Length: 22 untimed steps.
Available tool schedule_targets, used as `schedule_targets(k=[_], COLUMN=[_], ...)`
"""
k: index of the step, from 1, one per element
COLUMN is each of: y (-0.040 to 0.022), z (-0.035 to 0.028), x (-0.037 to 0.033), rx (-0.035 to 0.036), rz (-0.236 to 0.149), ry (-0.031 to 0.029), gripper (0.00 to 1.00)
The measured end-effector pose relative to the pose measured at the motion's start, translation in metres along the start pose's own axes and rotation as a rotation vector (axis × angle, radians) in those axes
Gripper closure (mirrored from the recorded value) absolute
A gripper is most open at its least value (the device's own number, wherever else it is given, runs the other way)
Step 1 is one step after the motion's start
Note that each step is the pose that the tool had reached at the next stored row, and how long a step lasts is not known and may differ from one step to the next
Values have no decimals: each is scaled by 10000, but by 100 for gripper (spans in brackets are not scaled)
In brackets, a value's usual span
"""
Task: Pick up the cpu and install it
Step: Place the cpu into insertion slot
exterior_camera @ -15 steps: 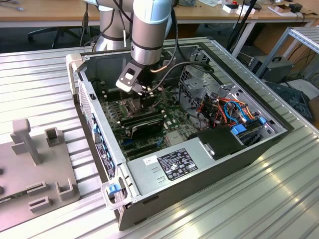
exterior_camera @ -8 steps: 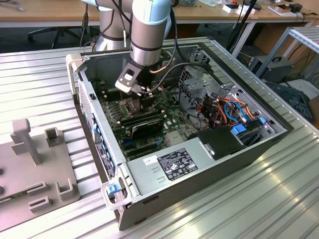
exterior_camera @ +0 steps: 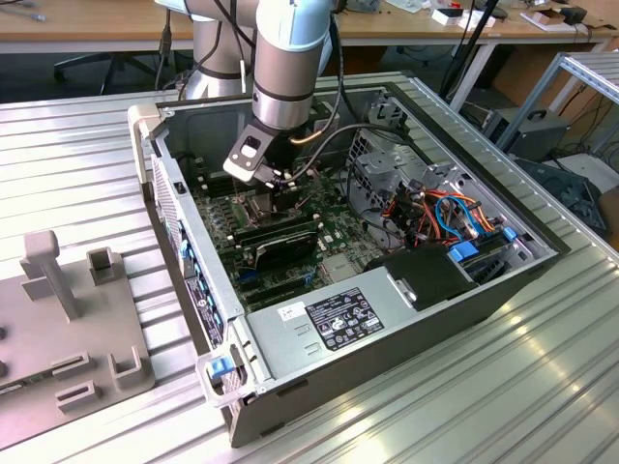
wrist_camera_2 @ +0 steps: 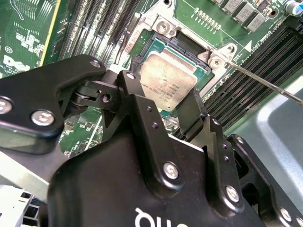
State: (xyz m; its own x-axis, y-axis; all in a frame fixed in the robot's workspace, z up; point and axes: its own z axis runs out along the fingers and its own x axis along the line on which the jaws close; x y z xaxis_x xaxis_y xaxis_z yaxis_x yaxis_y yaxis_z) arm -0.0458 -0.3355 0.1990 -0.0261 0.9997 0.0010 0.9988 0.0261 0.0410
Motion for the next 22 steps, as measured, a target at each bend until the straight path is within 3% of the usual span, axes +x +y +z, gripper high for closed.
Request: schedule_targets(k=[22], y=[-2], z=[18], x=[0], rx=[-1], rz=[0], ry=[0], gripper=[45])
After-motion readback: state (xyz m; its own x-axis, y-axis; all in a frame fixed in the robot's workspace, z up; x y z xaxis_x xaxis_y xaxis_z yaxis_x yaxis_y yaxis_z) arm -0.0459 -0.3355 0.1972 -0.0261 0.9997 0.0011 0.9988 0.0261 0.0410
